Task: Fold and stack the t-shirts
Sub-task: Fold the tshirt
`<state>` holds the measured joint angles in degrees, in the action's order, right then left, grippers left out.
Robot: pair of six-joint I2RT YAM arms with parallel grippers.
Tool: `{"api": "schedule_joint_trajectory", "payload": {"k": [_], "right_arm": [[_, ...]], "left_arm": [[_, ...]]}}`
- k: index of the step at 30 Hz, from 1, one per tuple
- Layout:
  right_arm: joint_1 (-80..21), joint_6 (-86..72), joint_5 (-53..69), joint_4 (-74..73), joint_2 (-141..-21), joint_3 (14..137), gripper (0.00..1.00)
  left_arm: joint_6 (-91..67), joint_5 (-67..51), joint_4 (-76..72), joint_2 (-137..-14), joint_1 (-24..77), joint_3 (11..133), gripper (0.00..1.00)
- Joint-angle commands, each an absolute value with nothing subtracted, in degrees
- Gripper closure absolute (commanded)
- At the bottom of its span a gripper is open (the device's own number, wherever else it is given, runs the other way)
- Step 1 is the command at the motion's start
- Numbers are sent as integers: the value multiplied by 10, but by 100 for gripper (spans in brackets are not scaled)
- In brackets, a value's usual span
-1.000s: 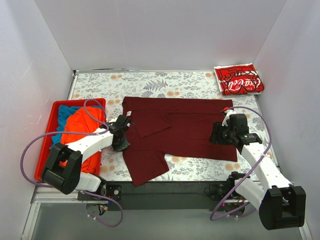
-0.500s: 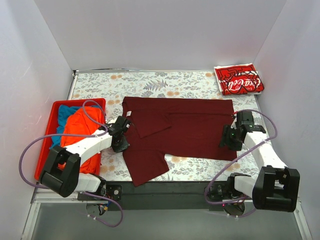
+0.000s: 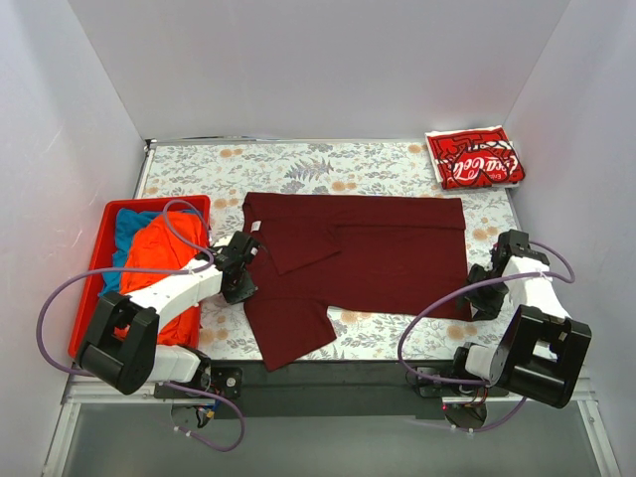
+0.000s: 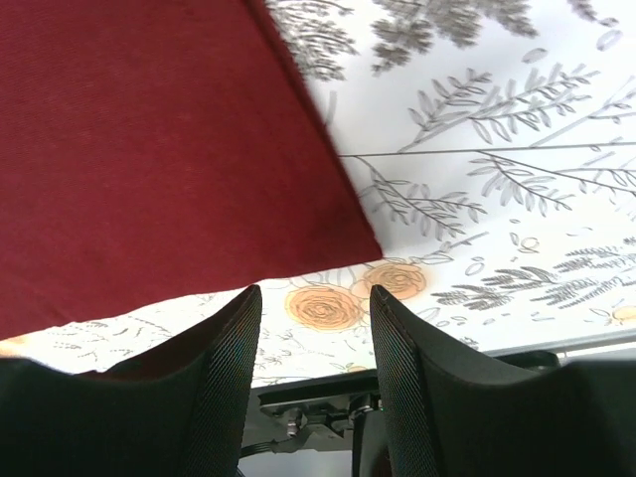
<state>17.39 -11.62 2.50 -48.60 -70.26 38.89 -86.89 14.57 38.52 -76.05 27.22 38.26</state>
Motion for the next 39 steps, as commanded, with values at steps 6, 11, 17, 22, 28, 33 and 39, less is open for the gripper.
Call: {"api": "schedule_joint_trajectory", "payload": {"k": [6, 11, 17, 22, 28, 33, 39], "right_arm": [[197, -119, 18, -485, -729, 395, 47], [201, -124, 25, -451, -741, 380, 50], [207, -133, 20, -422, -750, 367, 52], [207, -141, 14, -410, -753, 358, 53], [207, -142, 15, -402, -759, 352, 57], [207, -142, 18, -400, -766, 350, 68], [207, -141, 19, -407, -752, 357, 99]], "left_arm": [[-872, 157, 389, -739, 274, 382, 100], [-871, 156, 388, -739, 274, 382, 100], [-868, 154, 387, -740, 274, 382, 100], [-868, 152, 387, -739, 274, 381, 100], [-867, 151, 388, -735, 274, 381, 100], [-868, 151, 388, -734, 274, 382, 100], [-868, 155, 392, -731, 274, 384, 100]]}}
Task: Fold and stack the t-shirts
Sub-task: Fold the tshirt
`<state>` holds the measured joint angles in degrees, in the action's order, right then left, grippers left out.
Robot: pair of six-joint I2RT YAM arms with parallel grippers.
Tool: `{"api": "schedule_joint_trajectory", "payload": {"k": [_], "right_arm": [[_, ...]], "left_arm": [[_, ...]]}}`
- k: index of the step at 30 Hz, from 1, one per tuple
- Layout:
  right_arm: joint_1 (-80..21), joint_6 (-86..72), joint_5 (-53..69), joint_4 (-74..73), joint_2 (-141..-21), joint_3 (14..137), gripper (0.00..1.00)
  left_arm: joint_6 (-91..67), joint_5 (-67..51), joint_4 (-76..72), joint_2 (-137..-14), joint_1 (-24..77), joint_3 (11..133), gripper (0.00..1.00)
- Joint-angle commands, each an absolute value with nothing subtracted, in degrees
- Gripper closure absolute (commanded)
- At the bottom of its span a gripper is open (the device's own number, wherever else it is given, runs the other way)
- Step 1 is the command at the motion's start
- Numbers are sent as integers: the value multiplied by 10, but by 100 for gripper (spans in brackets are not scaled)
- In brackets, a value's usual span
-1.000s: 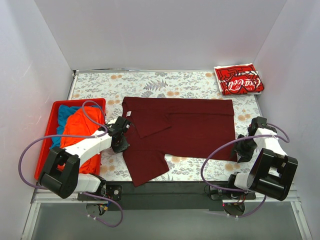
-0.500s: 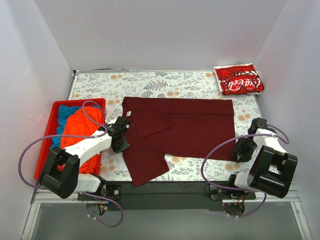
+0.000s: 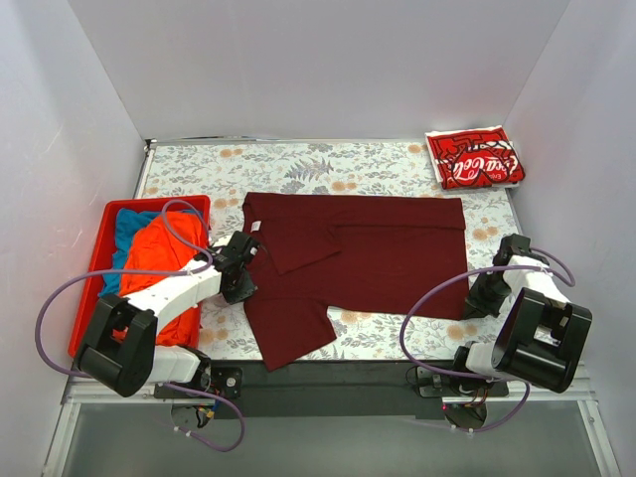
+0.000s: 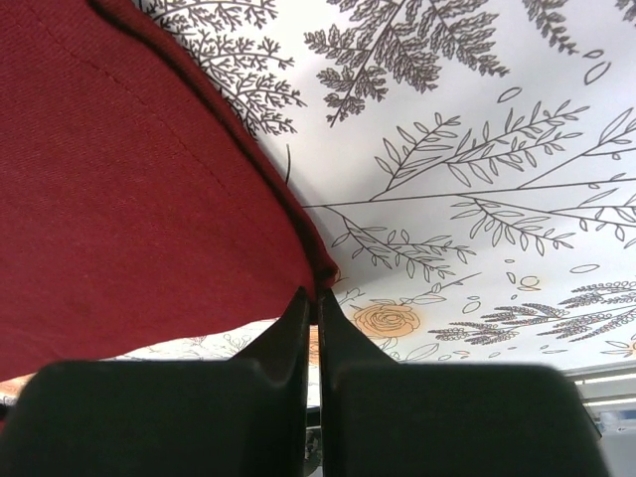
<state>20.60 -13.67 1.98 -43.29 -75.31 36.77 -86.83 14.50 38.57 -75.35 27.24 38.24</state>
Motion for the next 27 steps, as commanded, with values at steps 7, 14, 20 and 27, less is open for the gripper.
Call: {"api": "schedule_joint_trajectory", "payload": {"k": [7, 14, 20, 27], "right_arm": [[208, -124, 16, -452, -727, 409, 99], [208, -118, 61, -473, -726, 502, 99], [207, -120, 99, -457, -765, 574, 99], [199, -120, 115, -408, -820, 613, 99]], "left_arm": [[-856, 144, 415, -728, 273, 409, 100], [-833, 125, 446, -726, 258, 478, 100], [-795, 110, 459, -758, 217, 543, 100], [-767, 91, 455, -824, 176, 605, 100]]}}
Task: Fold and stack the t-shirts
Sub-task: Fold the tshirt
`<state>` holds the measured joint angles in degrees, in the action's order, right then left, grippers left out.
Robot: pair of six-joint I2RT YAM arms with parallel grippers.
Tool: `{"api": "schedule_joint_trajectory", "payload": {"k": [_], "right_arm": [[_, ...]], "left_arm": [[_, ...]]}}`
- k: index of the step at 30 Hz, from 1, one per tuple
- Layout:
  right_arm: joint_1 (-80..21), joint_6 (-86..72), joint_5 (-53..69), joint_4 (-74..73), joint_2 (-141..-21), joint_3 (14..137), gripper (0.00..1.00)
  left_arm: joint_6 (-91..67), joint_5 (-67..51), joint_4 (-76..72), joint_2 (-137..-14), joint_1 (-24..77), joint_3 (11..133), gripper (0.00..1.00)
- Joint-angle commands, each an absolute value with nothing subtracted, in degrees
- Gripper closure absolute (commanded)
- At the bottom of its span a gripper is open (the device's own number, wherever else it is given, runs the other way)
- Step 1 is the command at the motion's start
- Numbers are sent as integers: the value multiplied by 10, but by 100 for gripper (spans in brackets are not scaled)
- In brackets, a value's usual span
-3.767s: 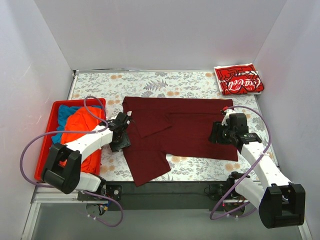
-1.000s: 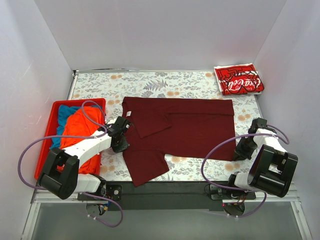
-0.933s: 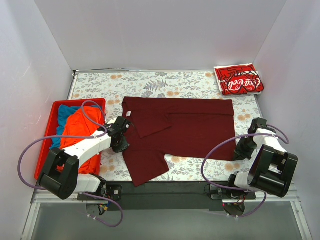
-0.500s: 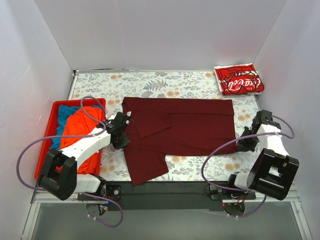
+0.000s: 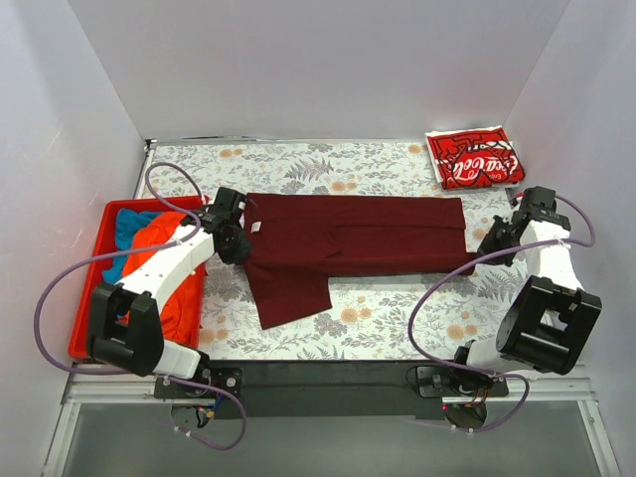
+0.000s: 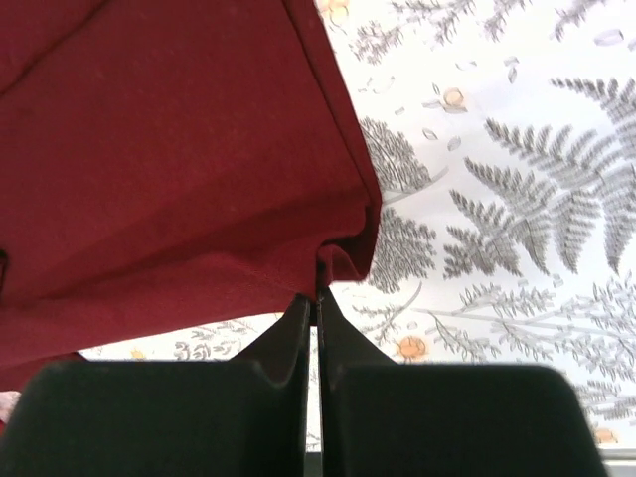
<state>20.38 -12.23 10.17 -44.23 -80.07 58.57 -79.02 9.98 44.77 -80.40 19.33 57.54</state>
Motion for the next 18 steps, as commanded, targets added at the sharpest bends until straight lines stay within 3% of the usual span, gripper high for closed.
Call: {"api": "schedule_joint_trajectory", "payload": {"k": [1, 18], "right_arm": [[192, -120, 113, -403, -826, 613, 99], [161, -142, 88, -304, -952, 661, 99]], "left_arm": [[-764, 91, 455, -832, 168, 619, 100], [-761, 107, 429, -980, 134, 709, 100]]}}
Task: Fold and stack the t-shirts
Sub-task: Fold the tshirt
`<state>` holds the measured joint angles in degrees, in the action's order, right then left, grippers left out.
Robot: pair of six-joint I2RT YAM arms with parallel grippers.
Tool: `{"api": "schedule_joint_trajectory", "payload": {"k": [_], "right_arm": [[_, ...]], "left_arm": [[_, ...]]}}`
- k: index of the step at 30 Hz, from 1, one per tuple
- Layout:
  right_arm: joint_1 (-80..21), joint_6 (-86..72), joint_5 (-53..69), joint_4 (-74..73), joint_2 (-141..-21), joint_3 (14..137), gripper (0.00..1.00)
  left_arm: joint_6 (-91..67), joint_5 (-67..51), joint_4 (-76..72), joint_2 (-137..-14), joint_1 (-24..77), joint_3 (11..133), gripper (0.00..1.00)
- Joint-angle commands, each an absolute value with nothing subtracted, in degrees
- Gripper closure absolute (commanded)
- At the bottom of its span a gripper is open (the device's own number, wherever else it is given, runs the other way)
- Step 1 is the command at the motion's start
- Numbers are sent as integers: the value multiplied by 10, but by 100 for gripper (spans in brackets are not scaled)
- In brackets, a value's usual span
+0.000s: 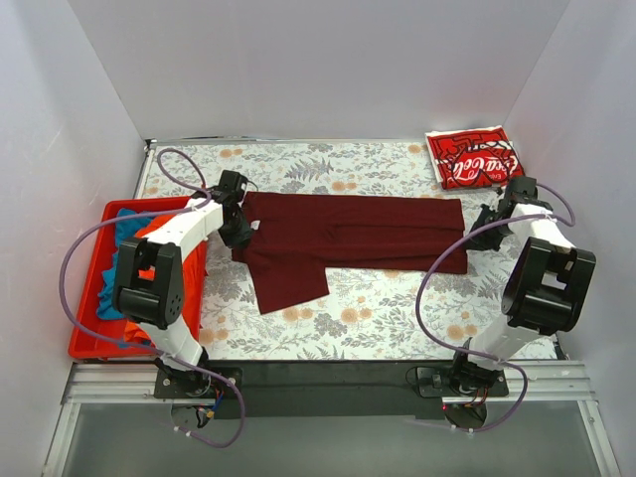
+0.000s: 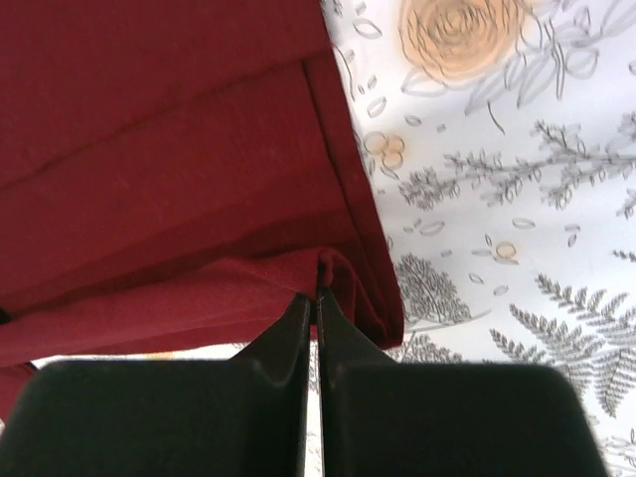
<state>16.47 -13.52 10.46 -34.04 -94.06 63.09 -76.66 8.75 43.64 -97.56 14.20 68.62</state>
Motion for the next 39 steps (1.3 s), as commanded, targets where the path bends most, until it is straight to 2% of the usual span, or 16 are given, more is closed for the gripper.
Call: {"api": "schedule_joint_trajectory", "payload": {"k": [1, 16, 17, 18, 20, 21, 23, 25, 27, 30, 35, 39], "right_arm": [[158, -145, 86, -301, -957, 664, 99], [146, -142, 91, -246, -1029, 658, 97], [146, -142, 97, -244, -1032, 658, 94], [145, -141, 101, -243, -1033, 659, 84], [142, -140, 110, -243, -1032, 660, 73], [141, -140, 109, -244, -1024, 661, 63], [130, -140, 99, -245, -1000, 658, 55], [115, -139, 88, -248, -969, 652, 44], [87, -136, 69, -252, -934, 638, 38], [41, -133, 48, -250, -867, 584, 34], [-69, -129, 50, -221, -727, 482, 34], [-104, -133, 86, -207, -623, 406, 34]], "left_arm": [[-763, 108, 427, -986, 133, 709, 100], [-769, 141, 398, -1042, 132, 722, 99], [-770, 142, 398, -1041, 132, 722, 93], [-772, 143, 397, -1039, 132, 719, 90], [-772, 142, 396, -1029, 132, 716, 83], [-773, 143, 401, -1025, 132, 715, 74], [-772, 148, 405, -1011, 132, 714, 65], [-769, 156, 412, -971, 134, 708, 48], [-767, 167, 420, -935, 141, 698, 40], [-783, 192, 445, -868, 172, 655, 31], [-872, 216, 486, -779, 298, 562, 30], [-946, 228, 488, -793, 383, 513, 38]]}}
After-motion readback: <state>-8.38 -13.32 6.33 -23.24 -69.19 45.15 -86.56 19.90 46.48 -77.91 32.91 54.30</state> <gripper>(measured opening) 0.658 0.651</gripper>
